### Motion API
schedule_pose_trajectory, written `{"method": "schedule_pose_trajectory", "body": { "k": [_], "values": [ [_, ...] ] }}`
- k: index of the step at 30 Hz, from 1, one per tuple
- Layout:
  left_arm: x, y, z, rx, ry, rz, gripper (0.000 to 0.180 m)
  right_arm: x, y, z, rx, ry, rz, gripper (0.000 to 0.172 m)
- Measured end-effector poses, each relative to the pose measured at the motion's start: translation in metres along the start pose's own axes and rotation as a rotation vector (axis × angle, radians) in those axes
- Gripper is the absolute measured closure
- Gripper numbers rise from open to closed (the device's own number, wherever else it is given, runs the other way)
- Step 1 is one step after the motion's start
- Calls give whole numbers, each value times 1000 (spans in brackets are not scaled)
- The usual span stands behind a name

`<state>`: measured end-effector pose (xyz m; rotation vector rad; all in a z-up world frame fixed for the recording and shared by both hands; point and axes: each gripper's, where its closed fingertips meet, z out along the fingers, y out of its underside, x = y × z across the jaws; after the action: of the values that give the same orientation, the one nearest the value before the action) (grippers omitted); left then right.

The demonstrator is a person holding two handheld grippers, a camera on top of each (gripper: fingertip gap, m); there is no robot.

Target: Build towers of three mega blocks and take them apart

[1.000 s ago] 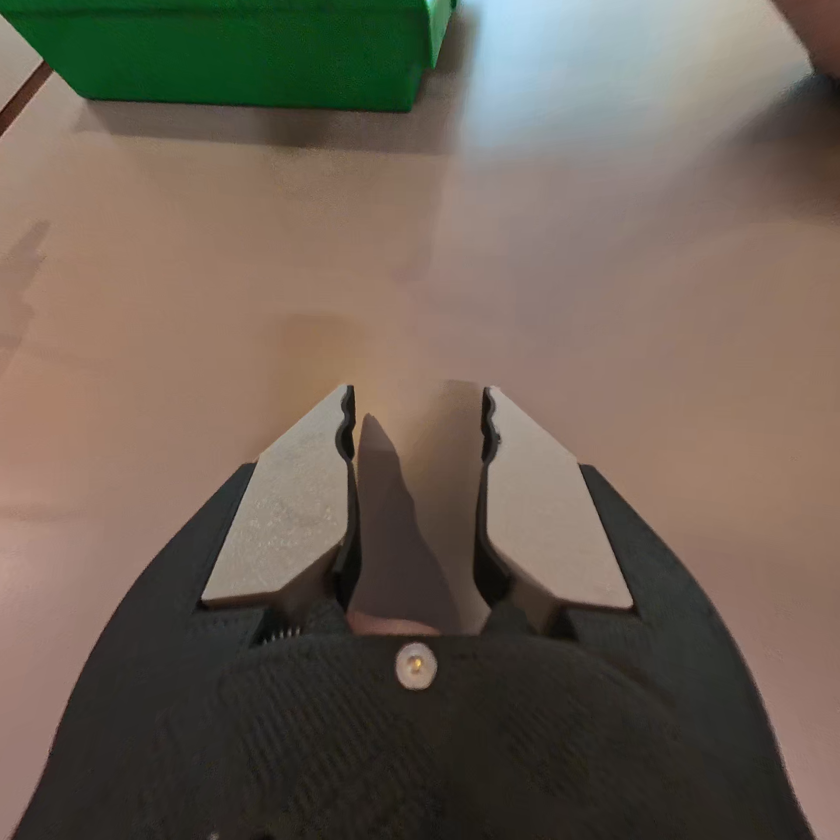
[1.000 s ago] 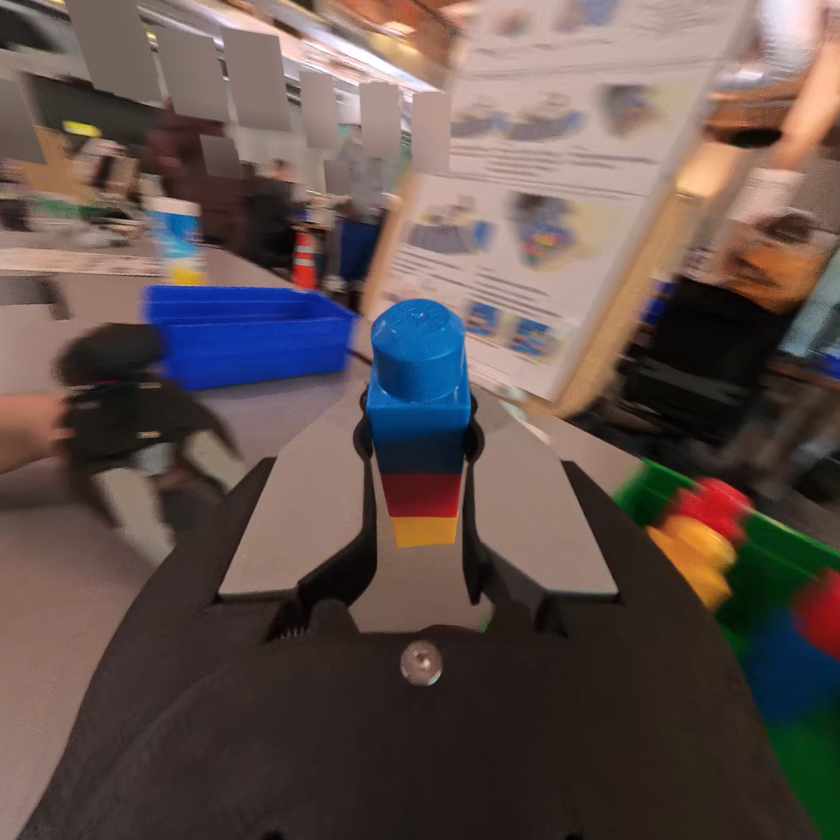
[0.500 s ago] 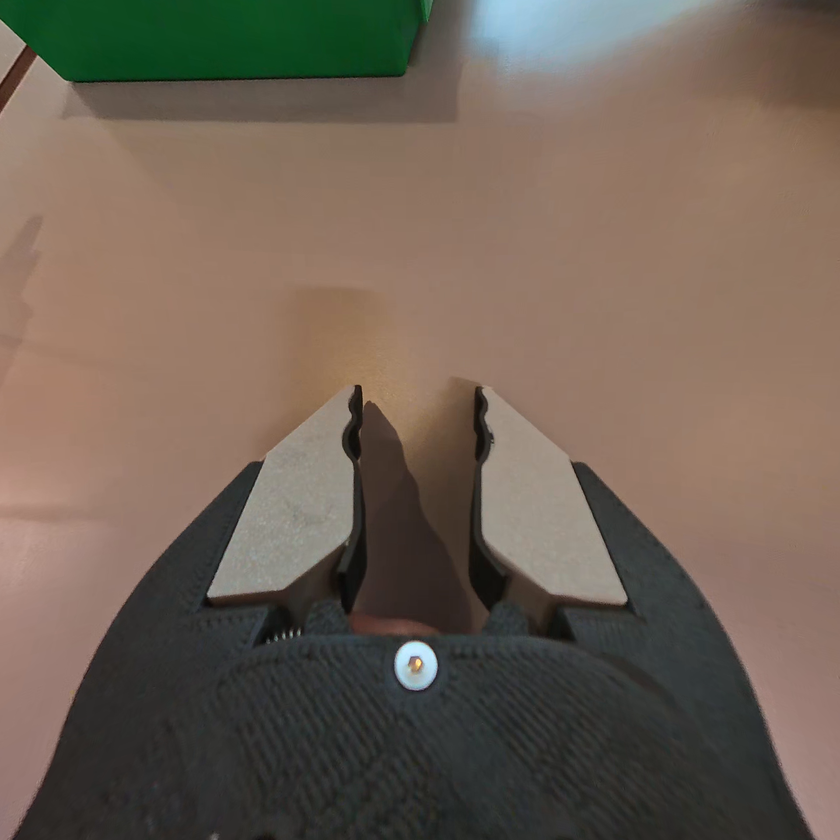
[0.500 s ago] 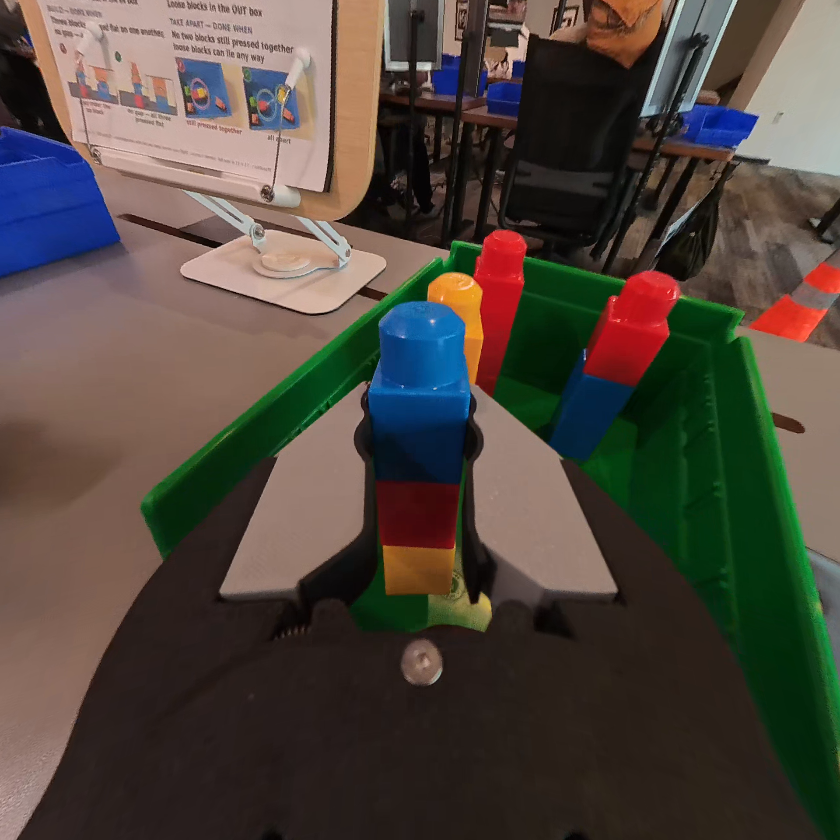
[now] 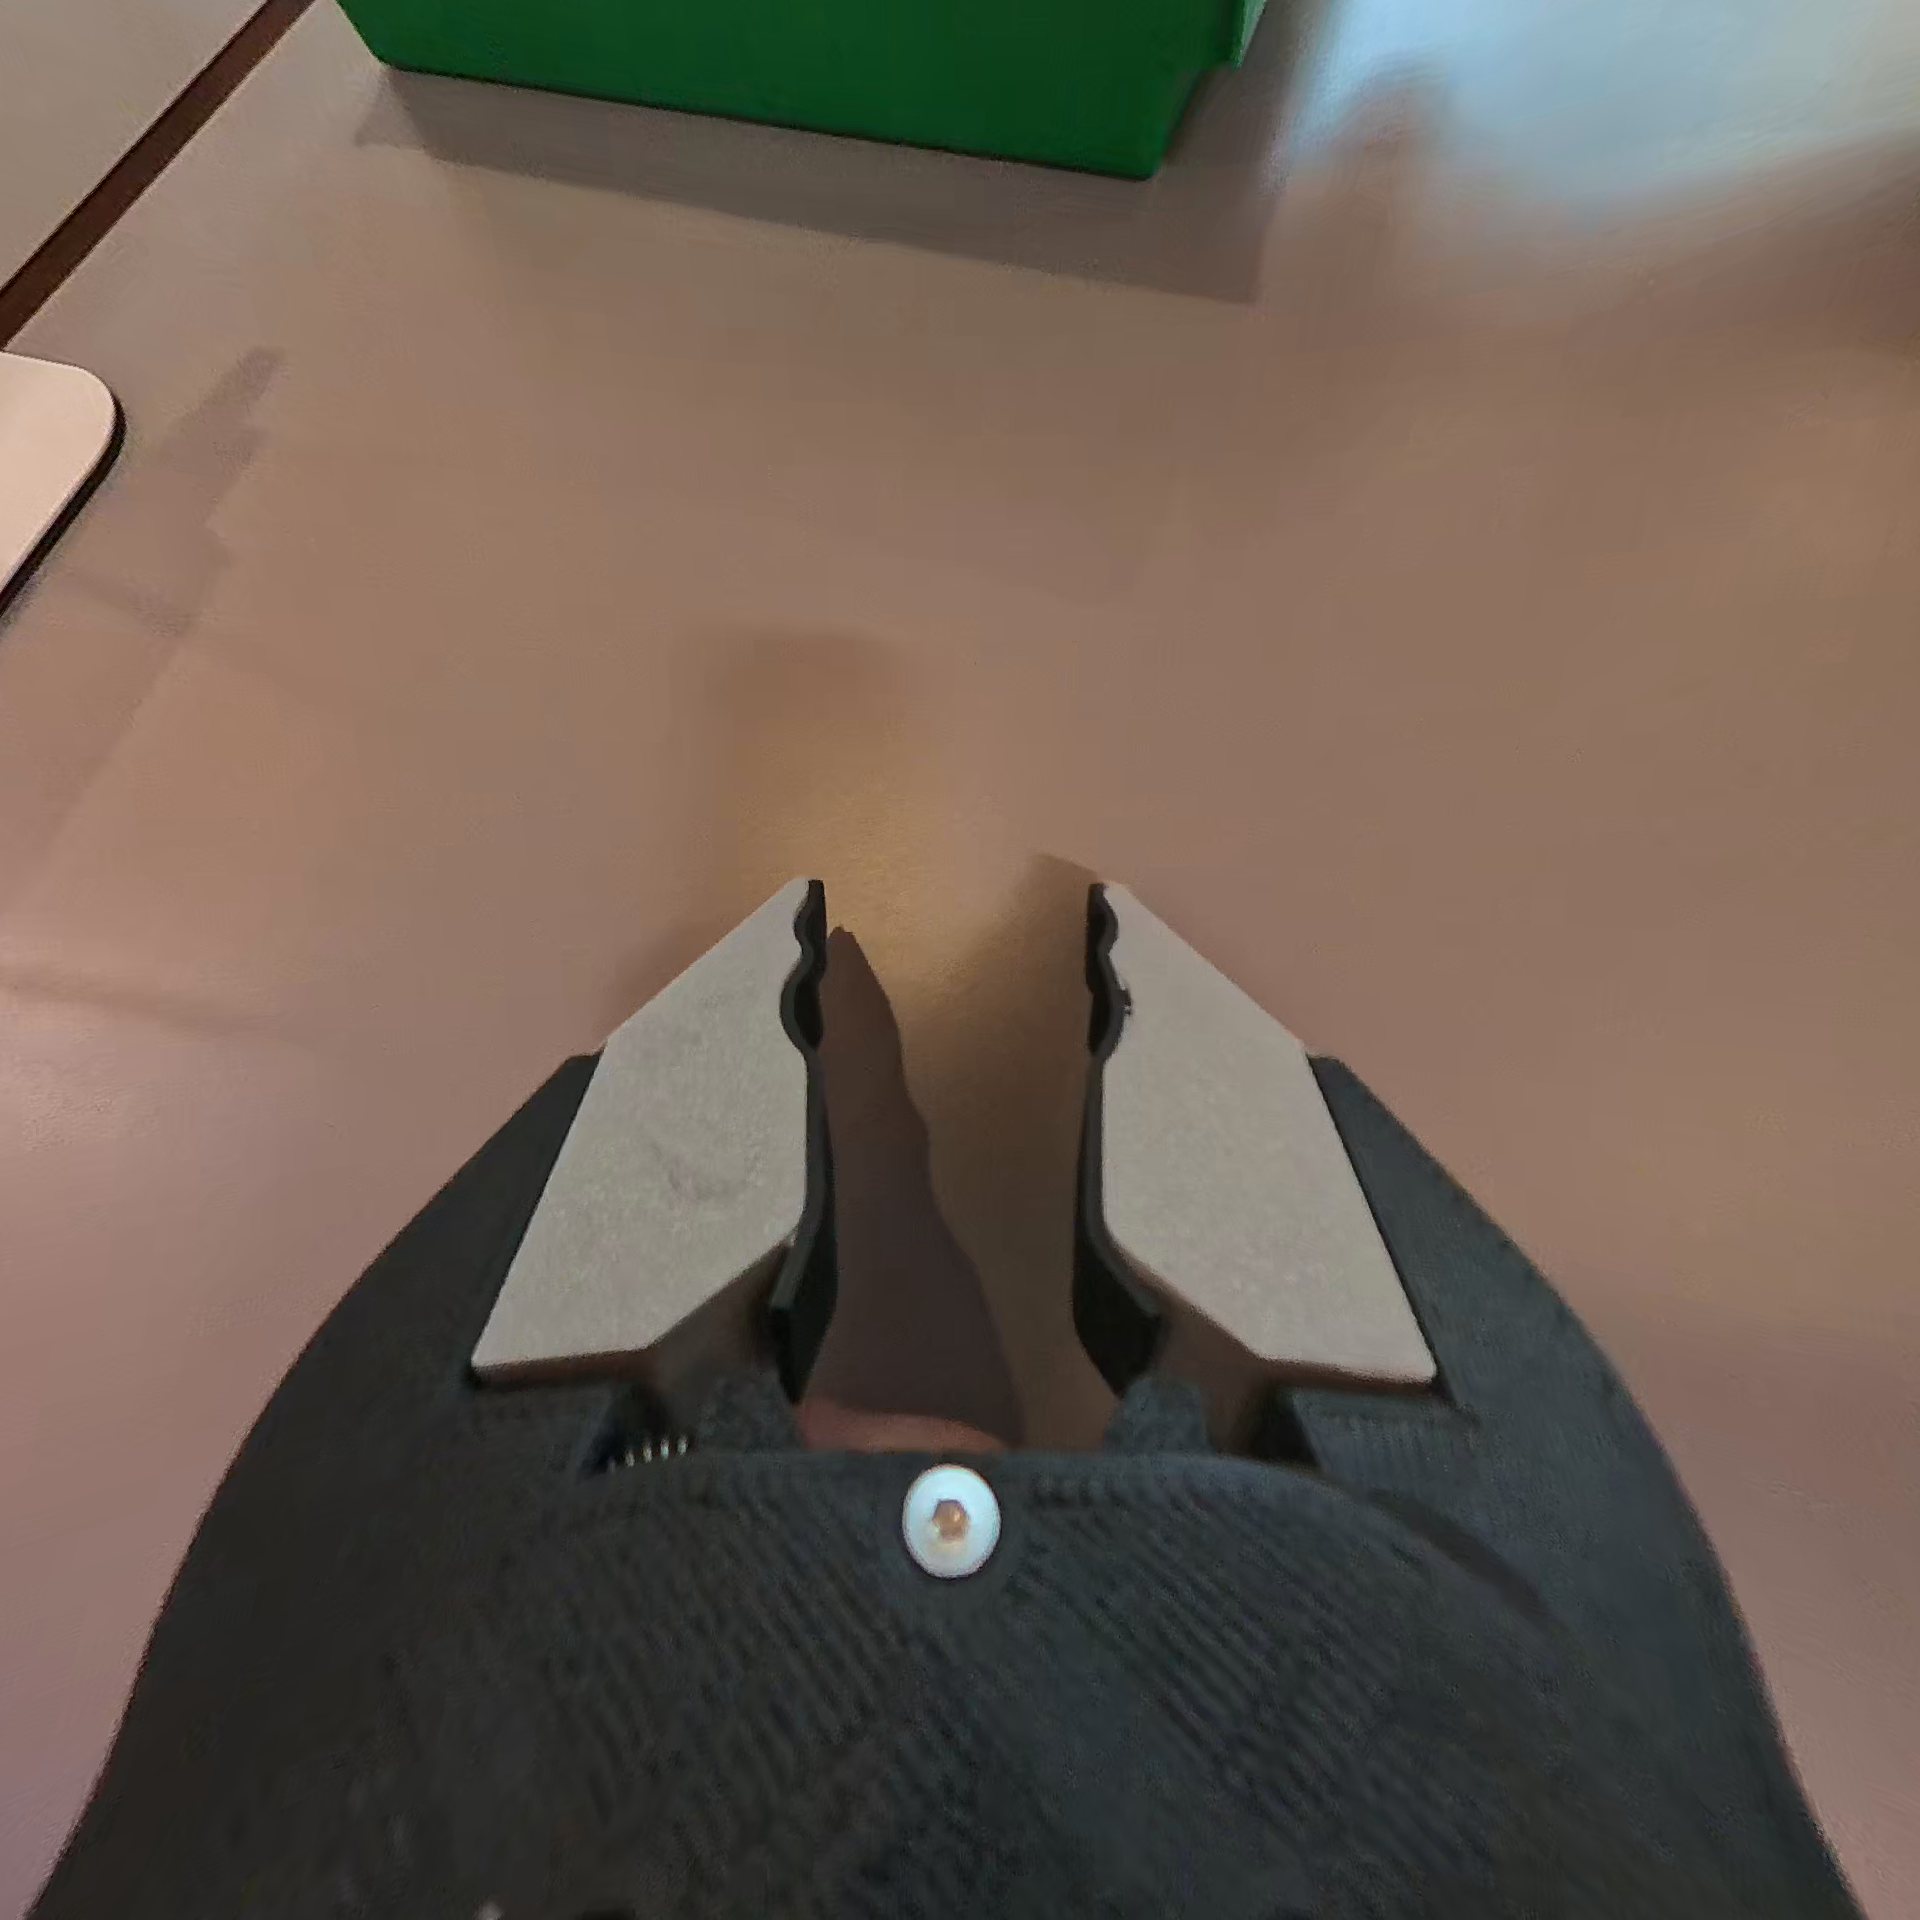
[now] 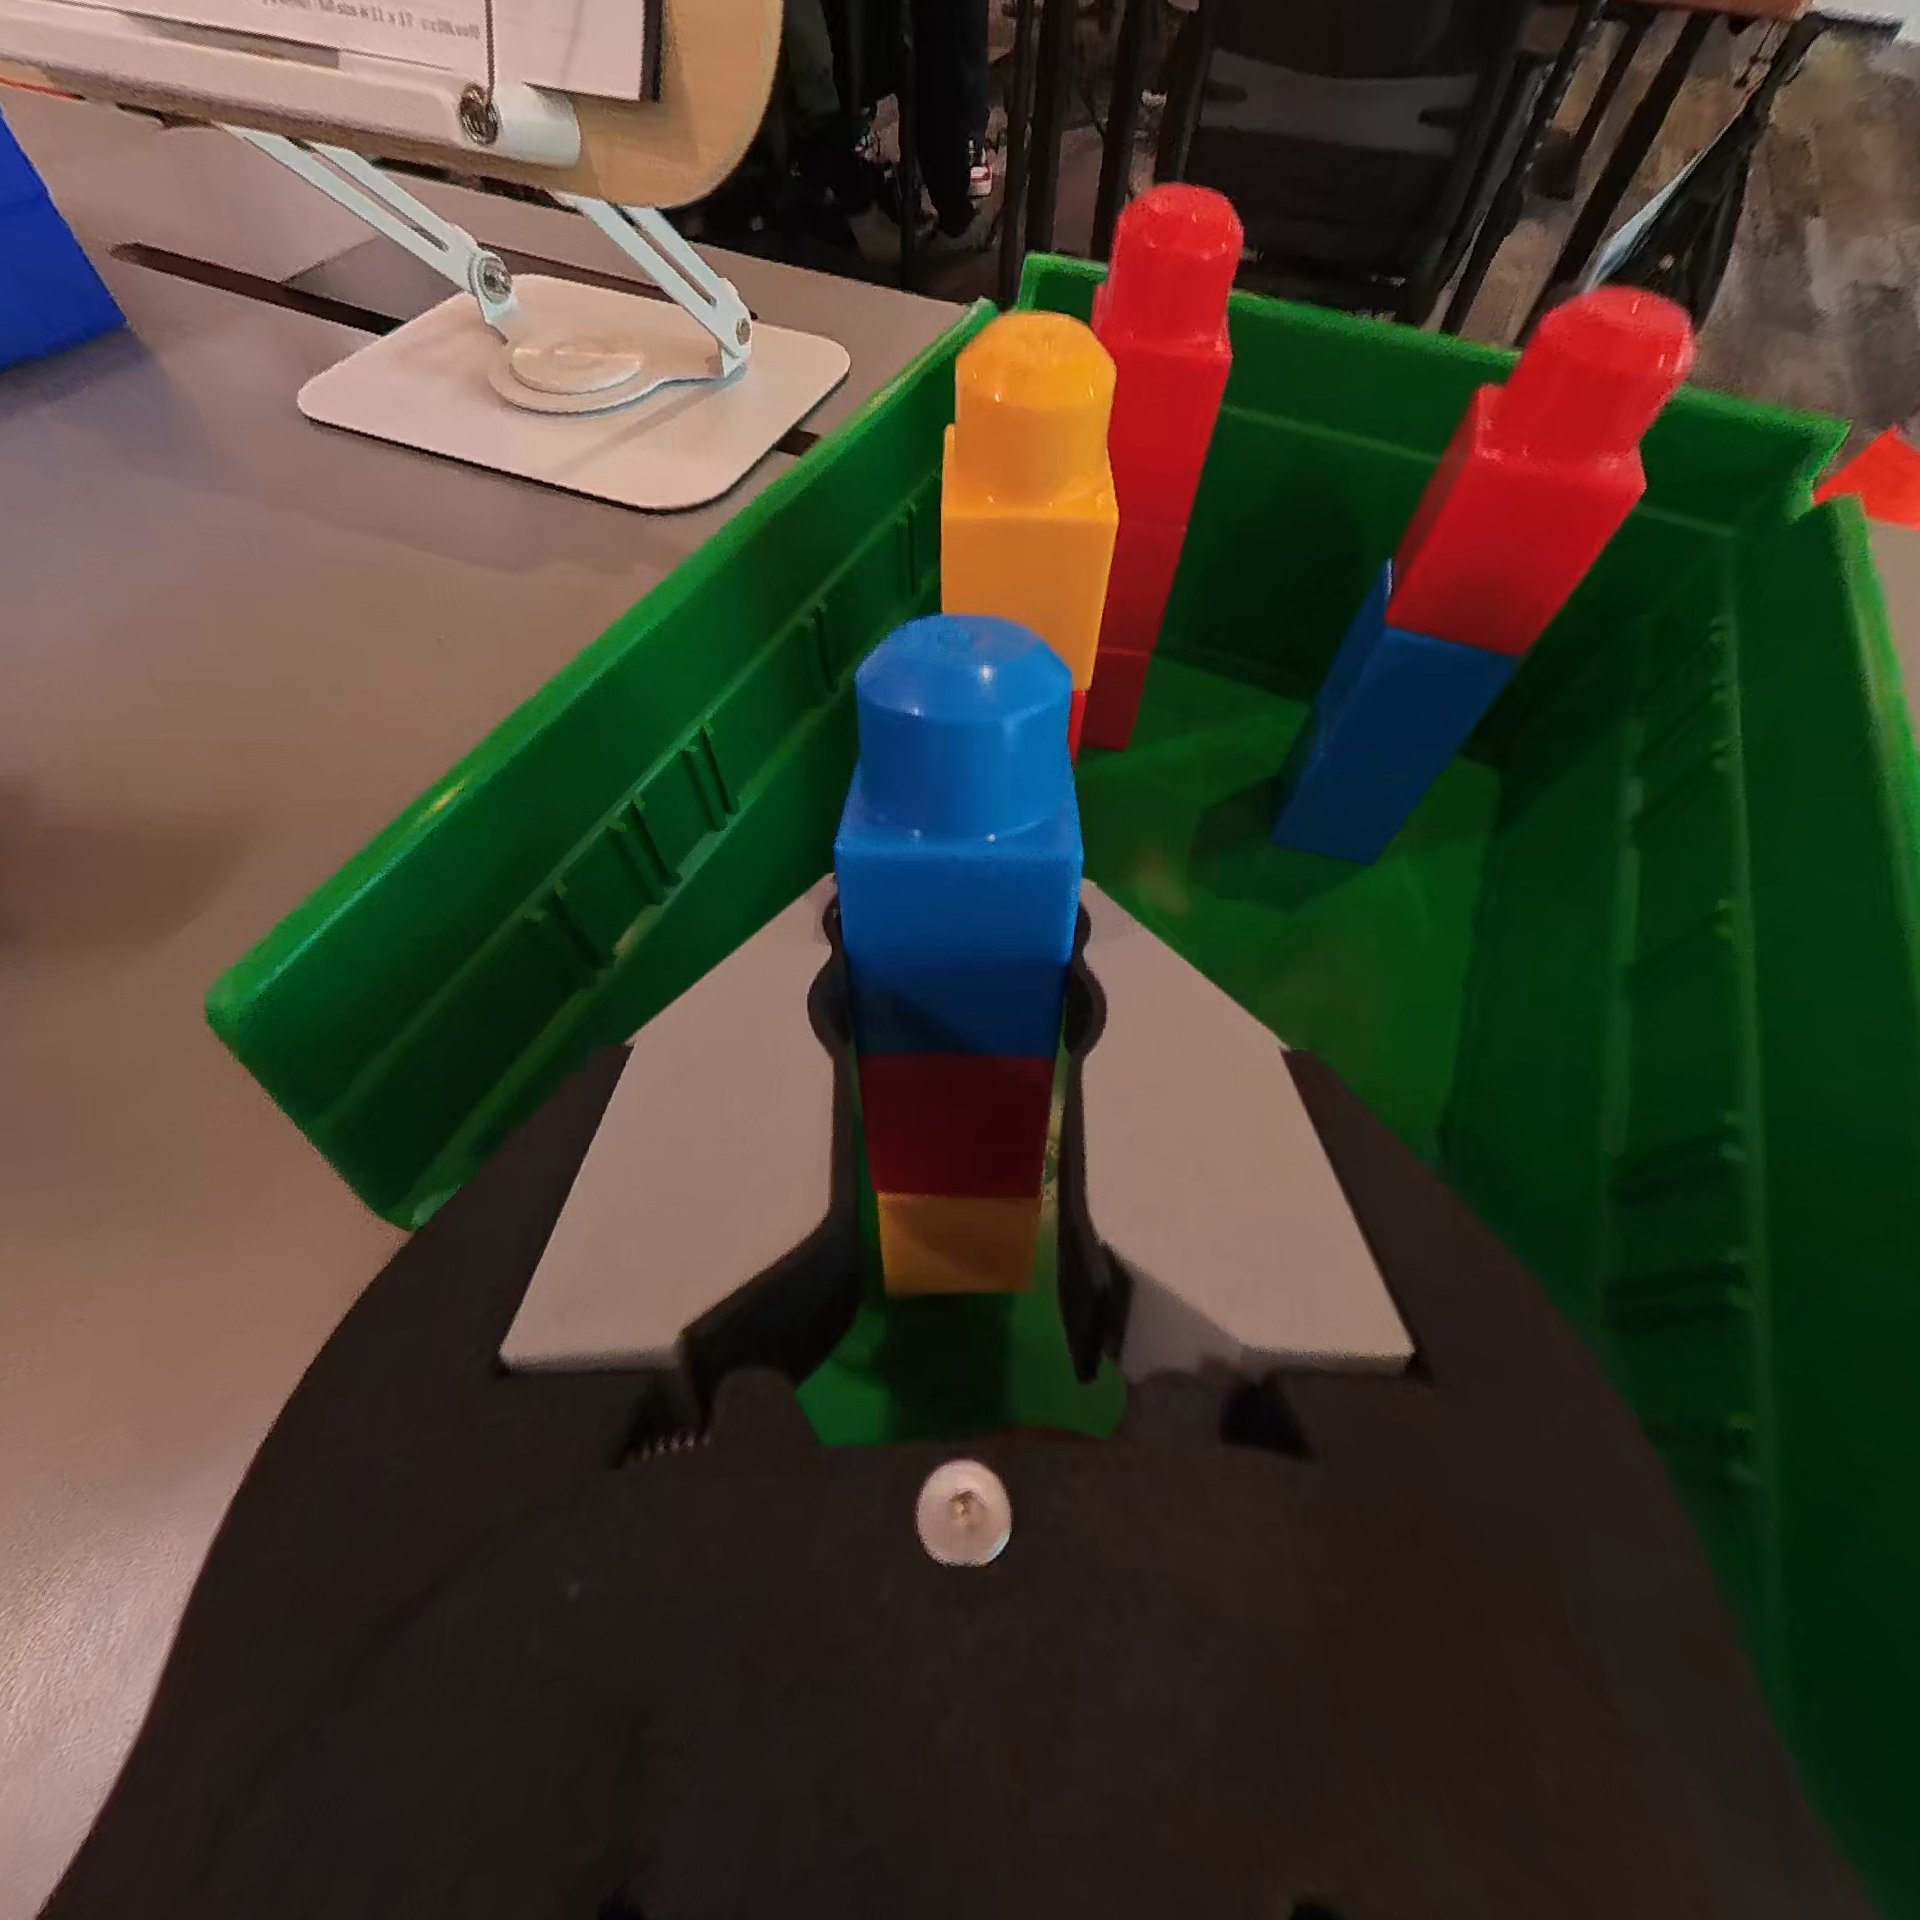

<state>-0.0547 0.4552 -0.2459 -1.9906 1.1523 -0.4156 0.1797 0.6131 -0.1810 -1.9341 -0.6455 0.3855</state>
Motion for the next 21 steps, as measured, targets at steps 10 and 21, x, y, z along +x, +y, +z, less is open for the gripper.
{"method": "schedule_pose_trajectory", "body": {
  "k": [10, 21],
  "values": [
    [-13, 2, -1, -7, -78, -39, 126, 5, 6, -17, 26, 27, 4, 121],
    [-78, -5, -25, 95, -448, -174, 122, 42, -43, -123, 385, 436, 34, 119]
  ]
}}
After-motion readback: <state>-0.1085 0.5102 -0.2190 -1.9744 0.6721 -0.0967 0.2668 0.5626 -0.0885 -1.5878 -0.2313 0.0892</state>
